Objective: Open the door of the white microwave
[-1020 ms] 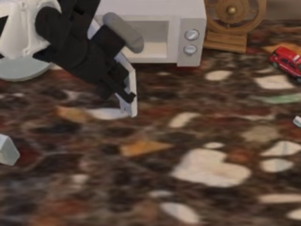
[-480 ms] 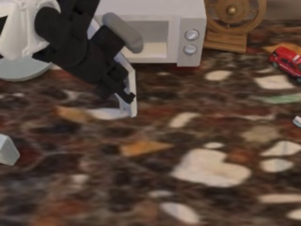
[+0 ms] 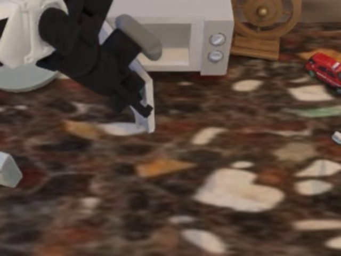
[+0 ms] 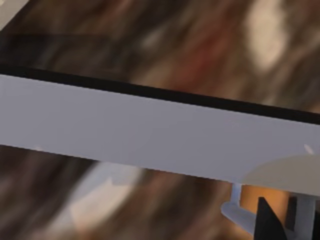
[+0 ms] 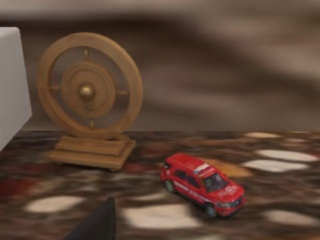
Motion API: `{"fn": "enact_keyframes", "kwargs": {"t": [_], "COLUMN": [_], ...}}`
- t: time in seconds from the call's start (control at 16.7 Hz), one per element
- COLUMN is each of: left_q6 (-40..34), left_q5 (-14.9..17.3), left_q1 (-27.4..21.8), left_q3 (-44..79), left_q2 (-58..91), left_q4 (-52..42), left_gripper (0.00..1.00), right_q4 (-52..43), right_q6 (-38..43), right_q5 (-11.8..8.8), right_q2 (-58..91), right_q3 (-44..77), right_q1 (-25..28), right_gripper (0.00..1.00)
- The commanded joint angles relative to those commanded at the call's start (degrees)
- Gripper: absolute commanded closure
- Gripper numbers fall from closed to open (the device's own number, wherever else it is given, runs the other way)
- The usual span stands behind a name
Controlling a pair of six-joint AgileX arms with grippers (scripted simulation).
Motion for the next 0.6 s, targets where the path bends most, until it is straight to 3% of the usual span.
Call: {"fn": "enact_keyframes", "kwargs": {"t": [0.6], "left_q6": [1.7], "left_q5": [1.1], "left_q1": [0.6], "left_q3": [-0.3], "left_q2": [0.0], "left_q4": [-0.7], "left_gripper": [1.0], "right_q4": [0.0], "right_q6": [0.0], "right_q5": [0.0], "right_q2": [0.0], "right_q3": [0.0], "right_q1": [0.0], "right_gripper": [0.0]}}
